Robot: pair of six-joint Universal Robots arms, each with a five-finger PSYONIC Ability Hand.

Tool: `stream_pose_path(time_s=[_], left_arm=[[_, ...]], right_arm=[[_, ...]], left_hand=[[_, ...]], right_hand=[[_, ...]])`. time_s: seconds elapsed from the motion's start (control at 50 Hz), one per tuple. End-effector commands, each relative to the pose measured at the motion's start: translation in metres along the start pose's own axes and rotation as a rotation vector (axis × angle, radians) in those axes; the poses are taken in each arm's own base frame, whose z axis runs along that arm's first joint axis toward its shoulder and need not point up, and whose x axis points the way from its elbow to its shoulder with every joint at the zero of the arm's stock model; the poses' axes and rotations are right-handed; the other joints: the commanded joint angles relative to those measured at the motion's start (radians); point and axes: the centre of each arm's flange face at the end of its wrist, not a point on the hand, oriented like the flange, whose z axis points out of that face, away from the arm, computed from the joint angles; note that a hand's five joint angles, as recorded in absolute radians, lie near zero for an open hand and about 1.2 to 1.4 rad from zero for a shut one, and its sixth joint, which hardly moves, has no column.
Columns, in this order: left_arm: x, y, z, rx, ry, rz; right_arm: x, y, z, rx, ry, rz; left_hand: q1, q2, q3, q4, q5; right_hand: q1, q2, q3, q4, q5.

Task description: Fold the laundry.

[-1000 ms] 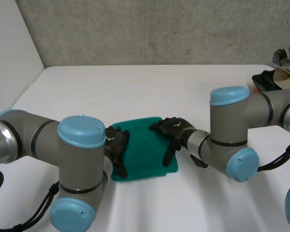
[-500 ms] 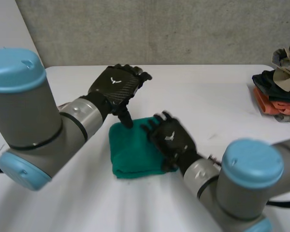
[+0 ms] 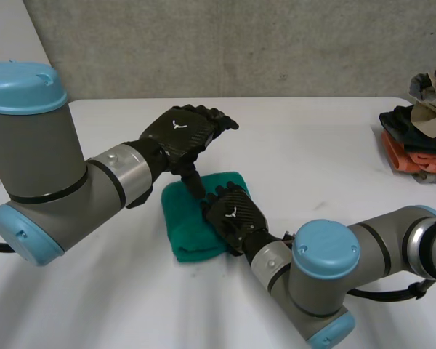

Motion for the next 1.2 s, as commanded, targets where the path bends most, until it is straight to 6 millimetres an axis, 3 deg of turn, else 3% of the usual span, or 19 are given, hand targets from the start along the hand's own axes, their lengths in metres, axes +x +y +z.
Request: stream_pose_path(time_s=[0.02, 0.1, 0.2, 0.26, 0.28, 0.34, 0.44, 0.56, 0.58, 0.64, 0.66, 0.74, 0.86, 0.88, 0.9, 0.92, 1.0, 1.08, 1.2], left_arm=[[0.001, 0.0, 0.0, -0.003, 0.003, 0.0], [0.001, 0.0, 0.0, 0.001, 0.003, -0.001], [0.001, -0.002, -0.001, 0.006, 0.002, 0.002], [0.001, -0.007, -0.003, 0.018, 0.001, 0.006], [0.001, -0.008, -0.003, 0.02, 0.0, 0.007], [0.002, -0.02, -0.009, 0.052, -0.004, 0.016], [0.001, -0.04, -0.017, 0.123, -0.016, -0.001], [0.005, -0.055, -0.024, 0.169, -0.007, -0.025], [0.005, -0.056, -0.025, 0.172, -0.006, -0.023], [0.009, -0.058, -0.026, 0.176, 0.004, -0.021], [0.011, -0.058, -0.026, 0.177, 0.009, -0.021], [0.018, -0.058, -0.027, 0.178, 0.025, -0.018], [0.022, -0.057, -0.026, 0.173, 0.037, -0.02], [0.023, -0.057, -0.027, 0.173, 0.039, -0.02], [0.024, -0.057, -0.027, 0.173, 0.04, -0.019], [0.025, -0.056, -0.026, 0.171, 0.044, -0.02], [0.031, -0.056, -0.027, 0.172, 0.057, -0.015], [0.035, -0.056, -0.028, 0.169, 0.069, -0.013], [0.038, -0.053, -0.028, 0.161, 0.074, -0.016]], right_arm=[[0.003, -0.004, 0.006, 0.022, 0.006, 0.002], [0.003, -0.01, 0.012, 0.06, -0.02, 0.001], [0.013, -0.02, 0.018, 0.095, -0.008, -0.005], [0.047, -0.029, 0.022, 0.118, 0.069, -0.015], [0.074, -0.041, 0.022, 0.141, 0.13, -0.033], [0.109, -0.055, 0.021, 0.186, 0.197, -0.055], [0.192, -0.08, 0.019, 0.286, 0.361, -0.115], [0.278, -0.106, 0.01, 0.441, 0.499, -0.139], [0.305, -0.111, 0.003, 0.495, 0.545, -0.131], [0.354, -0.115, -0.018, 0.573, 0.636, -0.125], [0.386, -0.112, -0.034, 0.613, 0.689, -0.121], [0.444, -0.091, -0.065, 0.67, 0.748, -0.086], [0.477, -0.025, -0.073, 0.647, 0.715, -0.019], [0.485, -0.004, -0.08, 0.622, 0.717, -0.005], [0.488, 0.004, -0.083, 0.612, 0.718, 0.0], [0.489, 0.028, -0.084, 0.578, 0.715, 0.026], [0.483, 0.087, -0.087, 0.478, 0.693, 0.107], [0.472, 0.129, -0.095, 0.402, 0.678, 0.162], [0.467, 0.164, -0.115, 0.35, 0.685, 0.169]], left_hand=[[-0.001, -0.011, -0.015, -0.008, -0.03], [-0.001, -0.011, -0.015, -0.008, -0.03], [-0.001, -0.011, -0.015, -0.008, -0.03], [-0.007, -0.017, -0.021, -0.014, -0.036], [-0.01, -0.02, -0.024, -0.016, -0.039], [-0.016, -0.026, -0.03, -0.022, -0.045], [-0.016, -0.026, -0.03, -0.022, -0.045], [-0.016, -0.026, -0.03, -0.022, -0.045], [-0.016, -0.026, -0.03, -0.022, -0.045], [-0.016, -0.026, -0.03, -0.022, -0.045], [-0.013, -0.023, -0.027, -0.019, -0.042], [-0.01, -0.02, -0.024, -0.017, -0.039], [-0.007, -0.017, -0.021, -0.014, -0.036], [-0.007, -0.017, -0.021, -0.014, -0.036], [-0.007, -0.017, -0.021, -0.014, -0.036], [-0.007, -0.017, -0.021, -0.014, -0.036], [-0.004, -0.014, -0.018, -0.011, -0.033], [-0.004, -0.014, -0.018, -0.011, -0.033], [-0.001, -0.011, -0.015, -0.008, -0.03]], right_hand=[[0.374, 0.383, 0.378, 0.376, 0.401], [0.862, 0.871, 0.867, 0.864, 0.889], [0.863, 0.873, 0.868, 0.866, 0.89], [0.863, 0.873, 0.868, 0.866, 0.89], [0.863, 0.873, 0.868, 0.866, 0.89], [0.863, 0.873, 0.868, 0.866, 0.89], [0.863, 0.873, 0.868, 0.866, 0.89], [0.863, 0.873, 0.868, 0.866, 0.89], [0.863, 0.873, 0.868, 0.866, 0.89], [0.863, 0.873, 0.868, 0.866, 0.89], [0.863, 0.873, 0.868, 0.866, 0.89], [0.863, 0.873, 0.868, 0.866, 0.89], [0.863, 0.873, 0.868, 0.866, 0.89], [0.863, 0.873, 0.868, 0.866, 0.89], [0.863, 0.873, 0.868, 0.866, 0.89], [0.863, 0.873, 0.868, 0.866, 0.89], [0.863, 0.873, 0.868, 0.866, 0.89], [0.863, 0.873, 0.868, 0.866, 0.89], [0.863, 0.873, 0.868, 0.866, 0.89]])
